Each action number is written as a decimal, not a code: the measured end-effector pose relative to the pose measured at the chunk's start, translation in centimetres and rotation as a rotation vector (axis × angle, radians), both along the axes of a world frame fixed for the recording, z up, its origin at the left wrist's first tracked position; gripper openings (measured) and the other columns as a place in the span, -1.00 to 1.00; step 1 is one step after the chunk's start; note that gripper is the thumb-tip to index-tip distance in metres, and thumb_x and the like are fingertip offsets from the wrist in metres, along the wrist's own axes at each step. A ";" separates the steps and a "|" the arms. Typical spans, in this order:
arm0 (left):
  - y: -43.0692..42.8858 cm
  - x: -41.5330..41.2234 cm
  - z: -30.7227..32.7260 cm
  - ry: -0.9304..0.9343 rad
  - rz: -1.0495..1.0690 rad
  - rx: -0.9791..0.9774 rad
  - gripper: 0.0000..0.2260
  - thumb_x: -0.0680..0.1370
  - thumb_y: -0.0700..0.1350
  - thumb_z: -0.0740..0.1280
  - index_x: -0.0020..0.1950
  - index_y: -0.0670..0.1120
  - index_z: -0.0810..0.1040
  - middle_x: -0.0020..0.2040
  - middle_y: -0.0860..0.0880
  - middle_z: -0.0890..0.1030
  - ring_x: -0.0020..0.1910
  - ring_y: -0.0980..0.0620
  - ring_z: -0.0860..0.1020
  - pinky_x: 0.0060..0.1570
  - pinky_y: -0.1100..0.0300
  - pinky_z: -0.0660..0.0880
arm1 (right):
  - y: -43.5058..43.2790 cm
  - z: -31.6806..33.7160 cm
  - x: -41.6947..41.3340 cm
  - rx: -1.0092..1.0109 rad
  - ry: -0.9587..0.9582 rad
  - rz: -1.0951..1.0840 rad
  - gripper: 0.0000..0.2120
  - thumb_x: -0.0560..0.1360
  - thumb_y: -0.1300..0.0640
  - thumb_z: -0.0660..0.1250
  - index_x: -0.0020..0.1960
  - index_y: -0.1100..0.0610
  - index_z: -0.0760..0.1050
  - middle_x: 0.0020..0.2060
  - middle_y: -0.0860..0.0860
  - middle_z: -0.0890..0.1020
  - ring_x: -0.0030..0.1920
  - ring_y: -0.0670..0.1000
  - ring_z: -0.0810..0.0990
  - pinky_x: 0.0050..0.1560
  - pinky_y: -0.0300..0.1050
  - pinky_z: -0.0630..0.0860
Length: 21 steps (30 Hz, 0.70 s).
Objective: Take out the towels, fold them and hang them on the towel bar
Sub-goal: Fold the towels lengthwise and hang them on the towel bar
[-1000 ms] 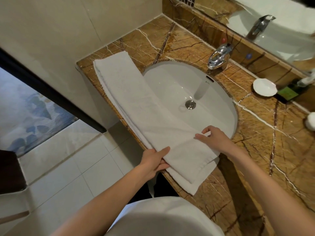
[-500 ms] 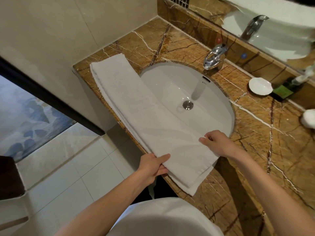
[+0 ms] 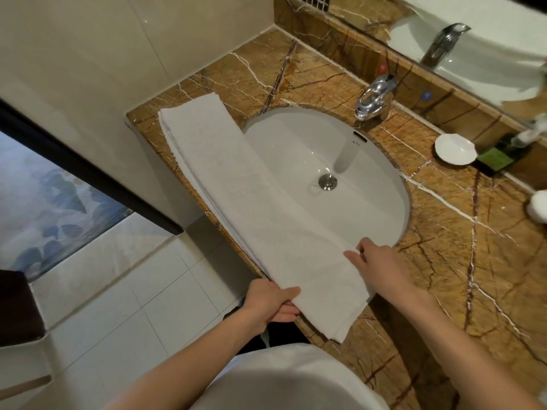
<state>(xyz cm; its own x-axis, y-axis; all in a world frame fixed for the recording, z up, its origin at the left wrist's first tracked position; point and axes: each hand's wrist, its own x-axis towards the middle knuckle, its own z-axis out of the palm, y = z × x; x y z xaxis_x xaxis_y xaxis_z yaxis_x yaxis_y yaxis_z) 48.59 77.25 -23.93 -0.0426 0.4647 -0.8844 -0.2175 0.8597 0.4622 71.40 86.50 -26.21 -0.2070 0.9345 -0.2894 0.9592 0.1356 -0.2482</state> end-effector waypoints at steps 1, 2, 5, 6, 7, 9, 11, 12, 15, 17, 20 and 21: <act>0.0 0.0 0.0 0.023 -0.023 -0.002 -0.77 0.42 -0.15 0.51 -0.05 -0.25 0.57 -0.23 -0.18 0.69 -0.25 -0.09 0.68 -0.35 0.14 0.59 | -0.1 0.1 -0.2 0.018 -0.025 -0.001 -0.68 0.55 -0.23 0.14 -0.15 0.01 0.35 -0.42 -0.09 0.50 -0.45 -0.06 0.48 -0.43 -0.05 0.50; 0.1 0.0 0.0 0.043 -0.046 0.000 -0.76 0.42 -0.11 0.51 -0.07 -0.24 0.58 -0.25 -0.17 0.69 -0.27 -0.08 0.68 -0.35 0.14 0.59 | -0.2 0.2 -0.4 0.034 -0.039 -0.003 -0.69 0.56 -0.22 0.15 -0.14 0.02 0.36 -0.41 -0.09 0.49 -0.44 -0.06 0.48 -0.42 -0.06 0.51; 0.4 -0.5 0.3 0.066 -0.121 0.000 -0.68 0.46 0.04 0.45 -0.04 -0.23 0.60 -0.24 -0.16 0.70 -0.27 -0.06 0.68 -0.36 0.13 0.59 | 0.3 1.0 -1.4 0.091 -0.030 -0.003 -0.74 0.54 -0.13 0.24 -0.04 0.06 0.45 -0.23 -0.05 0.54 -0.26 -0.03 0.52 -0.27 -0.08 0.51; 0.7 -0.8 0.4 0.084 -0.143 -0.001 -0.65 0.46 0.09 0.43 -0.04 -0.22 0.61 -0.24 -0.15 0.70 -0.28 -0.05 0.68 -0.37 0.13 0.59 | 0.7 1.2 -1.8 0.095 -0.010 0.002 -0.75 0.52 -0.09 0.26 0.05 0.08 0.48 -0.12 -0.01 0.55 -0.16 0.01 0.53 -0.18 -0.08 0.48; 1.0 -1.2 0.6 0.118 -0.158 0.000 -0.62 0.47 0.12 0.41 -0.04 -0.21 0.61 -0.25 -0.14 0.70 -0.31 -0.03 0.68 -0.38 0.14 0.59 | 1.2 1.5 -2.5 0.076 0.021 0.004 -0.73 0.51 -0.06 0.26 0.13 0.08 0.47 -0.01 0.03 0.54 -0.06 0.05 0.52 -0.10 -0.07 0.45; 1.8 -2.5 0.7 0.233 -0.168 0.011 -0.62 0.48 0.14 0.38 -0.07 -0.21 0.60 -0.29 -0.11 0.69 -0.41 0.02 0.64 -0.43 0.16 0.57 | 2.1 2.0 -4.1 -0.004 0.095 0.012 -0.67 0.50 -0.03 0.25 0.22 0.08 0.45 0.10 0.07 0.51 0.05 0.09 0.50 0.00 -0.04 0.40; 2.8 -4.2 0.7 0.342 -0.151 0.051 -0.65 0.51 0.10 0.35 -0.12 -0.21 0.58 -0.34 -0.08 0.65 -0.50 0.05 0.56 -0.49 0.20 0.52 | 3.0 2.4 -6.0 -0.076 0.152 0.044 -0.64 0.50 -0.03 0.24 0.24 0.09 0.44 0.13 0.09 0.49 0.08 0.11 0.50 0.04 -0.04 0.39; 3.4 -5.1 0.8 0.378 -0.136 0.082 -0.68 0.52 0.07 0.34 -0.15 -0.21 0.57 -0.36 -0.08 0.63 -0.52 0.06 0.53 -0.50 0.21 0.50 | 3.5 2.4 -6.9 -0.105 0.173 0.065 -0.63 0.50 -0.04 0.24 0.25 0.09 0.44 0.14 0.09 0.49 0.10 0.11 0.50 0.06 -0.04 0.40; 5.7 -7.7 0.9 0.473 -0.079 0.187 -0.72 0.55 -0.02 0.33 -0.26 -0.17 0.55 -0.39 -0.10 0.57 -0.50 0.03 0.51 -0.48 0.17 0.53 | 5.1 2.3 -9.3 -0.186 0.216 0.112 -0.58 0.51 -0.08 0.25 0.30 0.09 0.40 0.16 0.10 0.47 0.16 0.12 0.48 0.13 -0.04 0.40; 7.4 -9.4 0.8 0.529 -0.039 0.230 -0.78 0.55 -0.07 0.34 -0.23 -0.19 0.52 -0.41 -0.12 0.56 -0.49 -0.01 0.52 -0.46 0.13 0.54 | 6.4 1.7 -10.7 -0.247 0.252 0.120 -0.52 0.50 -0.10 0.26 0.35 0.09 0.37 0.20 0.11 0.46 0.20 0.13 0.46 0.09 -0.07 0.37; 9.7 -11.2 0.7 0.605 0.001 0.278 -0.81 0.51 -0.13 0.35 -0.27 -0.13 0.45 -0.40 -0.11 0.56 -0.45 -0.05 0.52 -0.42 0.09 0.56 | 8.7 0.8 -12.8 -0.315 0.319 0.105 -0.43 0.48 -0.13 0.27 0.40 0.12 0.31 0.28 0.11 0.47 0.24 0.12 0.46 0.03 -0.13 0.32; 10.4 -11.7 0.7 0.651 0.006 0.291 -0.80 0.50 -0.12 0.36 -0.31 -0.08 0.44 -0.39 -0.08 0.58 -0.43 -0.04 0.55 -0.41 0.12 0.55 | 9.5 0.6 -13.5 -0.331 0.336 0.080 -0.41 0.48 -0.15 0.26 0.41 0.12 0.30 0.29 0.10 0.47 0.23 0.12 0.46 0.03 -0.14 0.31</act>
<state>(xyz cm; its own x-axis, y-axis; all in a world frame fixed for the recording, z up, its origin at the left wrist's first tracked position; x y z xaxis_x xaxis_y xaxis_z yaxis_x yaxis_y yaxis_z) 36.89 87.61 -23.24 -0.5233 0.6763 -0.5184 0.1765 0.6812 0.7105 57.86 95.96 -25.61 -0.4073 0.7808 -0.4739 0.8084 0.0668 -0.5848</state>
